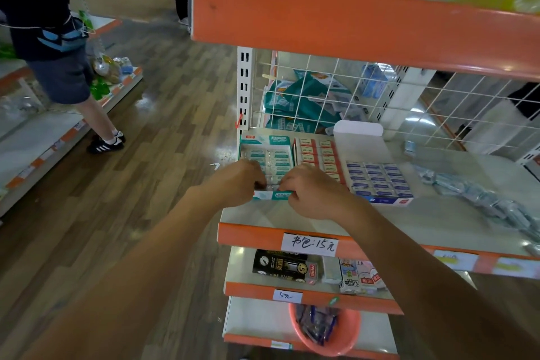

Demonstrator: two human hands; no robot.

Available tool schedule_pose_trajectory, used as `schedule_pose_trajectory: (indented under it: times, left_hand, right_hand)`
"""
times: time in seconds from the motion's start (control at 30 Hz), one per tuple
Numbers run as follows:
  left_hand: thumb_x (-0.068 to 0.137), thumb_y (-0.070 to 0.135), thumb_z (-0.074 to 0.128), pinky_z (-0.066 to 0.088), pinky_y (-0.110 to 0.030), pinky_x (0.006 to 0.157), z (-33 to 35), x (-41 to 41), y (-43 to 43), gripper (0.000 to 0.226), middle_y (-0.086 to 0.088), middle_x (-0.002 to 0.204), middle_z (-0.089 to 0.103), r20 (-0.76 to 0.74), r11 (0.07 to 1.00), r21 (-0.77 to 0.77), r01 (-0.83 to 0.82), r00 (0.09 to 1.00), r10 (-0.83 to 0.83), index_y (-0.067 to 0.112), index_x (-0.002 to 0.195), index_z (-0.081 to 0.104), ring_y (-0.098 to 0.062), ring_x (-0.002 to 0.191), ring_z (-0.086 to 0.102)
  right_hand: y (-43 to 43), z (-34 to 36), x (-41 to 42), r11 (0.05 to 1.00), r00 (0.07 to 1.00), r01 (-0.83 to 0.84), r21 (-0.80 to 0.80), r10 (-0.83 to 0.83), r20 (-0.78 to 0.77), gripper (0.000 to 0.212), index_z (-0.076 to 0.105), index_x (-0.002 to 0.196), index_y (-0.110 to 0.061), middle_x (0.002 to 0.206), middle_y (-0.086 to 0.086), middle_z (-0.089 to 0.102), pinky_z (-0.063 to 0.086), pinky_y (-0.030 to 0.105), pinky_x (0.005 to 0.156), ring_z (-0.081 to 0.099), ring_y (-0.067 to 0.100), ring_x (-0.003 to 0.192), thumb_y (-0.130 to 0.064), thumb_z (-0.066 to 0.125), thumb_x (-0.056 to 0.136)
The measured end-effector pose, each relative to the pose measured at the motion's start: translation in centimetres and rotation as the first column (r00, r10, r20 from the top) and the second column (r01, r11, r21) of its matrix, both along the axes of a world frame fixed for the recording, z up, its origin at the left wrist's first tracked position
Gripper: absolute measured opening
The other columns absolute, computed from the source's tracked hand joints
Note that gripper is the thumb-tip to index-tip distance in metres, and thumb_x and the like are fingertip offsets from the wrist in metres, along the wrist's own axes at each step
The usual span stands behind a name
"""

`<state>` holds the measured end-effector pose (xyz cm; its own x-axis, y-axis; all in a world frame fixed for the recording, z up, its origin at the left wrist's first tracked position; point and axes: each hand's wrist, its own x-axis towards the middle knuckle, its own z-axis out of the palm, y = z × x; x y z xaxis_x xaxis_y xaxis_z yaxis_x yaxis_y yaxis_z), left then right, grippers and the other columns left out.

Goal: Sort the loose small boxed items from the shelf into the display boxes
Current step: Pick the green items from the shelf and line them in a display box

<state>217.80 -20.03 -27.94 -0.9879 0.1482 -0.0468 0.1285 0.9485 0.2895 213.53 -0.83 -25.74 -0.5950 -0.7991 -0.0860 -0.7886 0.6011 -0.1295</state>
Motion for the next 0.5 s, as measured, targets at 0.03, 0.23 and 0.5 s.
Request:
schedule_pose_trajectory:
  times: [0.03, 0.23, 0.5]
  left_hand:
    - [0.089, 0.003, 0.054, 0.055, -0.033, 0.08, 0.1, 0.0, 0.0, 0.03, 0.001, 0.109, 0.063, 0.005, 1.0, 0.0, 0.009, 1.0, -0.009, 0.02, 0.105, 0.073, -0.021, 0.093, 0.06]
    - [0.093, 0.007, 0.053, 0.048, -0.021, 0.08, 1.3, 0.1, 0.9, 0.029, -0.001, 0.126, 0.058, -0.108, 0.999, 0.008, -0.042, 0.993, 0.042, 0.015, 0.116, 0.068, -0.022, 0.112, 0.056]
    - [0.095, 0.02, 0.05, 0.044, -0.038, 0.102, 3.2, -0.6, 4.4, 0.026, -0.003, 0.126, 0.055, -0.24, 0.988, -0.004, -0.157, 0.959, 0.152, 0.019, 0.118, 0.062, -0.022, 0.122, 0.045]
  right_hand:
    - [0.2, 0.2, 0.0, 1.0, 1.0, -0.008, -0.003, 0.008, 0.0, 0.036, 0.069, 0.117, -0.019, 0.11, 0.003, 0.066, 0.045, 0.041, 0.093, 0.052, 0.023, 0.105, -0.017, 0.048, 0.088]
    - [1.0, 0.6, 0.2, 0.99, 0.996, -0.02, -0.143, 0.008, -0.083, 0.033, 0.065, 0.121, -0.016, 0.115, 0.002, 0.065, 0.044, 0.037, 0.093, 0.054, 0.021, 0.107, -0.031, 0.057, 0.093]
    - [3.7, 0.6, 0.1, 0.973, 0.97, 0.113, -0.202, -0.152, -0.19, 0.042, 0.056, 0.13, -0.02, 0.129, 0.002, 0.058, 0.041, 0.044, 0.102, 0.05, 0.022, 0.118, -0.041, 0.053, 0.094]
